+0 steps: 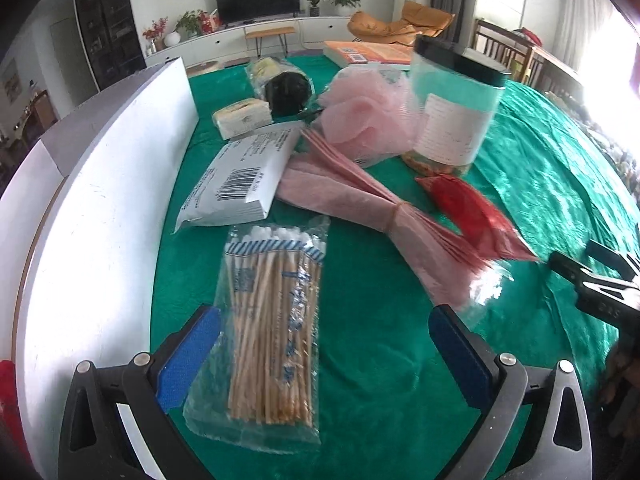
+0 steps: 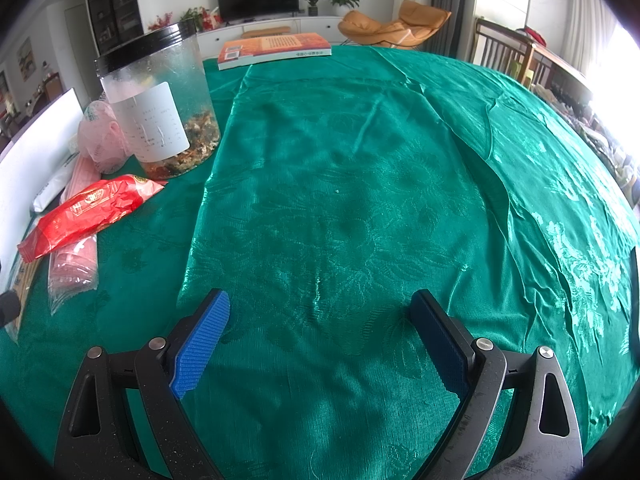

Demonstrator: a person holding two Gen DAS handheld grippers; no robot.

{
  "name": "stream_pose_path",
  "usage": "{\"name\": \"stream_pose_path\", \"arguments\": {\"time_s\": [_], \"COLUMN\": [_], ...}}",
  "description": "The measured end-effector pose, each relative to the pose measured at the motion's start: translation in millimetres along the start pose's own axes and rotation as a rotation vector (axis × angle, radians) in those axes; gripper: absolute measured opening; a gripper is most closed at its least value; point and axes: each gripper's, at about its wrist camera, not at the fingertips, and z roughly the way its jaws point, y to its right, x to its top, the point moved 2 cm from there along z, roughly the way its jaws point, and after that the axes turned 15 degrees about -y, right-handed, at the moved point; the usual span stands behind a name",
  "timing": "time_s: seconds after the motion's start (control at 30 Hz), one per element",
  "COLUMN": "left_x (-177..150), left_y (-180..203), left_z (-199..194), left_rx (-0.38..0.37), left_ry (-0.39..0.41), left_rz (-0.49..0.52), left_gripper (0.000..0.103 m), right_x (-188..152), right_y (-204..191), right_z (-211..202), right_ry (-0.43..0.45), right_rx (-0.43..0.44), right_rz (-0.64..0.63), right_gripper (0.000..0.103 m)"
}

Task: Organize soft objects
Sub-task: 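Grasp the cotton swab pack with the left tool while the right tool grasps the red packet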

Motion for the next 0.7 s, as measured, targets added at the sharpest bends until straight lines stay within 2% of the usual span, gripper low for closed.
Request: {"name": "stream_pose_path", "arguments": {"time_s": [0.07,0.17,0.2,0.27,0.3,0.33,0.4,0.47,0.5,0.53,0.57,0.6,0.63,0.7], "left_x": [7,9,7,2,1,0,0,0,0,-1,-1,-1,-1,-2], "left_y": [-8,-22,-26,-29,-27,-25,-23,-23,-24,-24,-26,-29,-32,-39], "left_z": [13,26,28,29,30,31,31,29,26,22,18,16,13,7], "left_rx": [0.013,-0.015,-0.025,-0.021,-0.009,0.013,0.01,0.009,0.008,0.003,-0.007,-0.023,-0.044,-0.11], "left_ry": [-0.022,-0.059,-0.064,-0.048,-0.047,-0.05,-0.052,-0.058,-0.05,-0.04,-0.034,-0.041,-0.046,-0.043], "left_rz": [-0.035,-0.098,-0.112,-0.109,-0.091,-0.075,-0.073,-0.074,-0.072,-0.07,-0.072,-0.074,-0.08,-0.111], "left_gripper": [0.103,0.103,0.103,0.102,0.102,0.102,0.102,0.096,0.084,0.063,0.053,0.04,0.036,0.034], "right_x": [0,0,1,3,7,15,33,49,56,62,67,69,68,62], "right_y": [0,2,6,19,19,9,-22,-56,-70,-82,-88,-91,-88,-72], "right_z": [0,-1,-5,-13,-13,-11,-2,15,22,28,30,33,35,27], "right_ry": [0.0,0.004,0.014,0.039,0.02,-0.03,-0.134,-0.248,-0.277,-0.292,-0.289,-0.296,-0.311,-0.296], "right_rx": [0.0,0.023,0.106,0.447,0.572,0.636,0.745,0.833,0.847,0.85,0.838,0.805,0.778,0.751], "right_rz": [-0.001,0.006,0.031,0.13,0.172,0.174,0.126,0.104,0.102,0.094,0.085,0.083,0.097,0.1], "right_gripper": [0.094,0.093,0.093,0.093,0.093,0.093,0.091,0.091,0.091,0.091,0.079,0.03,0.028,0.027]}}
